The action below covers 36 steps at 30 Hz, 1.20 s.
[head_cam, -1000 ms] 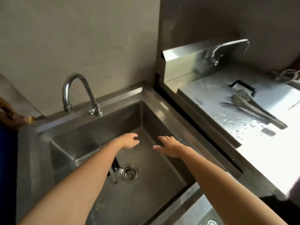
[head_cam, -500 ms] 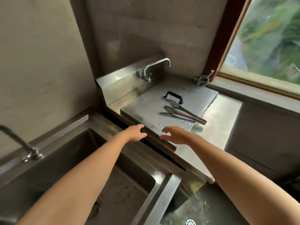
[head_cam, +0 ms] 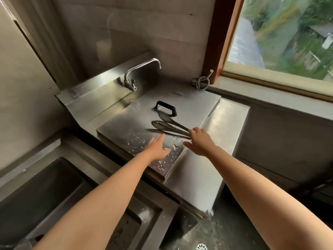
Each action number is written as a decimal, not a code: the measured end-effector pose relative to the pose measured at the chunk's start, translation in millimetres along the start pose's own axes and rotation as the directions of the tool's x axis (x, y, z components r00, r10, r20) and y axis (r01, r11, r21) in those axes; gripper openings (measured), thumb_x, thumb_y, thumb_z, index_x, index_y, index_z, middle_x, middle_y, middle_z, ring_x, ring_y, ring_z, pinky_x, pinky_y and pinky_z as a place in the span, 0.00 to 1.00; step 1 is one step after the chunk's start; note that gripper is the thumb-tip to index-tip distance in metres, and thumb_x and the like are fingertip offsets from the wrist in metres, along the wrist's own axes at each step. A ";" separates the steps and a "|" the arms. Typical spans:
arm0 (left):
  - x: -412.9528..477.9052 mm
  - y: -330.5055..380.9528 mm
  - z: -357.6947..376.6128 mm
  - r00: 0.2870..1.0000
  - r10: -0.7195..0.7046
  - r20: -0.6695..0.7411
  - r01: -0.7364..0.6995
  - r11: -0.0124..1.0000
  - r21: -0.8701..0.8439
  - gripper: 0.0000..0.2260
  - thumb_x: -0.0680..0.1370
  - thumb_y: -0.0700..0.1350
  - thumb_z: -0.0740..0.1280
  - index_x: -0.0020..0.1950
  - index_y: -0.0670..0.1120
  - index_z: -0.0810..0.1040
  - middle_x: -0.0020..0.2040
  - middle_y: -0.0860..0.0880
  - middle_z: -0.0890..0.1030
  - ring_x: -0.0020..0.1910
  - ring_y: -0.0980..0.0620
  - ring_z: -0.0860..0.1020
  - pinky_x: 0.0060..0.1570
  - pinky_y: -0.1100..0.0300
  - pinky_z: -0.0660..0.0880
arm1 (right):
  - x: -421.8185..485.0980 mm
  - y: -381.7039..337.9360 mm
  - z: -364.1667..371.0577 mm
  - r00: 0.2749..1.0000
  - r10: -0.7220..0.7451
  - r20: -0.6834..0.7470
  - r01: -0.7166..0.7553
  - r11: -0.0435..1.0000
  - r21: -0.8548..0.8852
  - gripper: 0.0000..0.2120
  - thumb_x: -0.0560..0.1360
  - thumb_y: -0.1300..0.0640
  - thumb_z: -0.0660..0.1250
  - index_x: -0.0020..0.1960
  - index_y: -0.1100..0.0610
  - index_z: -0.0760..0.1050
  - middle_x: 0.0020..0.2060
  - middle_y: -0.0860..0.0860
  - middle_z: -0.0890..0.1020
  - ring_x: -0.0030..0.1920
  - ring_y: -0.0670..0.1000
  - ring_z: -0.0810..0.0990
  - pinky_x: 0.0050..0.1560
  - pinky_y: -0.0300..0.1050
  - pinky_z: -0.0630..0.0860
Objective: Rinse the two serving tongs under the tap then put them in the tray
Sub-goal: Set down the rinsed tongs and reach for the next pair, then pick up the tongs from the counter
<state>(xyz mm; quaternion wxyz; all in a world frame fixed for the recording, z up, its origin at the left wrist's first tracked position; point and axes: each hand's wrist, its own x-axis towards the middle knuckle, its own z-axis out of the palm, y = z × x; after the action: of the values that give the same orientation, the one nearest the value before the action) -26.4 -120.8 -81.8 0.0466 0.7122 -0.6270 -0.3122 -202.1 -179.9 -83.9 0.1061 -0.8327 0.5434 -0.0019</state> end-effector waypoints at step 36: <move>-42.3 -72.2 -86.9 0.878 -0.402 -0.258 -0.381 -0.265 -0.886 0.21 0.79 0.34 0.57 0.73 0.37 0.60 0.68 0.36 0.70 0.65 0.42 0.72 0.57 0.53 0.73 | 26.9 -105.0 0.2 0.953 -0.299 0.041 0.222 0.784 0.579 0.16 0.81 0.53 0.55 0.59 0.65 0.67 0.48 0.59 0.76 0.46 0.53 0.71 0.44 0.44 0.65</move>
<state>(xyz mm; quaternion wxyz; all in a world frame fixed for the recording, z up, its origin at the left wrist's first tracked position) 78.9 -94.9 -28.9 0.7436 0.4403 -0.0811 -0.4965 -96.1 -163.6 -68.4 0.3831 -0.8283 0.3896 -0.1240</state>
